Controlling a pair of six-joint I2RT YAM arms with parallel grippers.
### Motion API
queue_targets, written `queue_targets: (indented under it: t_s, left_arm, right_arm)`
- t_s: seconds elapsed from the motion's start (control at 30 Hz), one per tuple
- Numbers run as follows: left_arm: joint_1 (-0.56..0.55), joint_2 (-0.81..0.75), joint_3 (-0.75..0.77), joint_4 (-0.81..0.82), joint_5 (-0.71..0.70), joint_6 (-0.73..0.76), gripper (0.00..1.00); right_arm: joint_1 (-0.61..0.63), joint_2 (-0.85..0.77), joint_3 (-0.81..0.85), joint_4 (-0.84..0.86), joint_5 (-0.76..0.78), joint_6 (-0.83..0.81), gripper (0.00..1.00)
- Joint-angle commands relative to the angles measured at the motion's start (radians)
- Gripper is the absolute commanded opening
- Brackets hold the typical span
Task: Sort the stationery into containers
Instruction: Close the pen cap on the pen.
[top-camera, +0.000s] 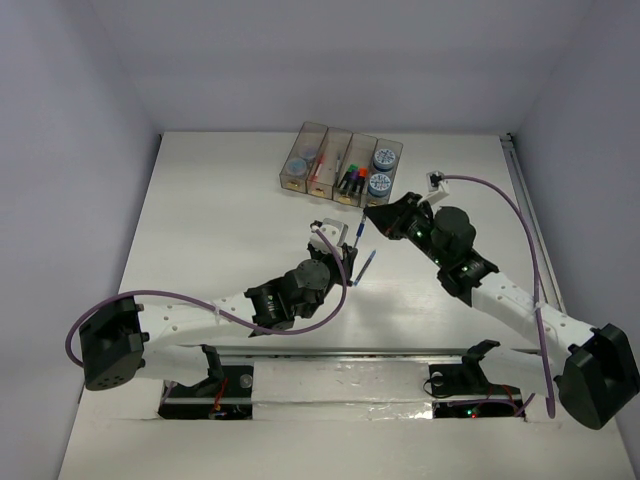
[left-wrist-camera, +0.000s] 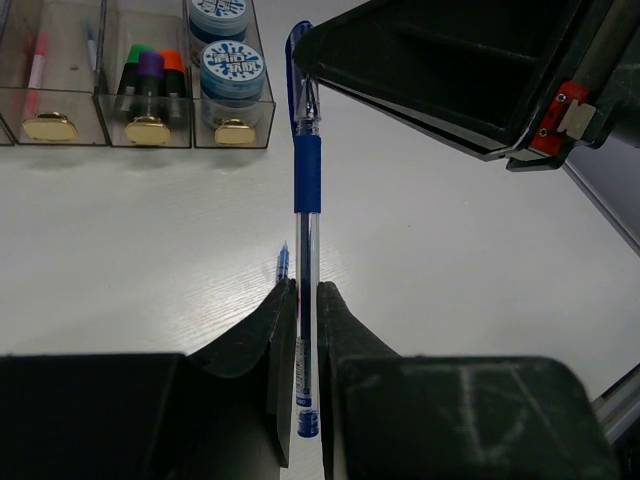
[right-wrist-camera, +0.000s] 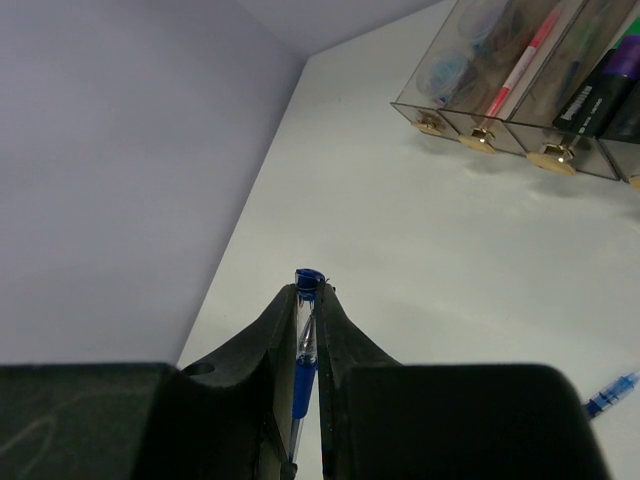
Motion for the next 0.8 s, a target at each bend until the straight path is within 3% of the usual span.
queue_targets:
  t_s: [0.0,0.77]
  left_arm:
    - [0.003,-0.028,0.036,0.073,-0.027,0.008,0.0]
    - [0.03,0.003,0.05,0.117,-0.052,0.029,0.0]
  right_arm:
    - [0.025,-0.014,-0.007,0.059,0.039,0.001,0.09]
    - [0.094,-0.007,-0.019,0.052,0.092,0.018,0.08]
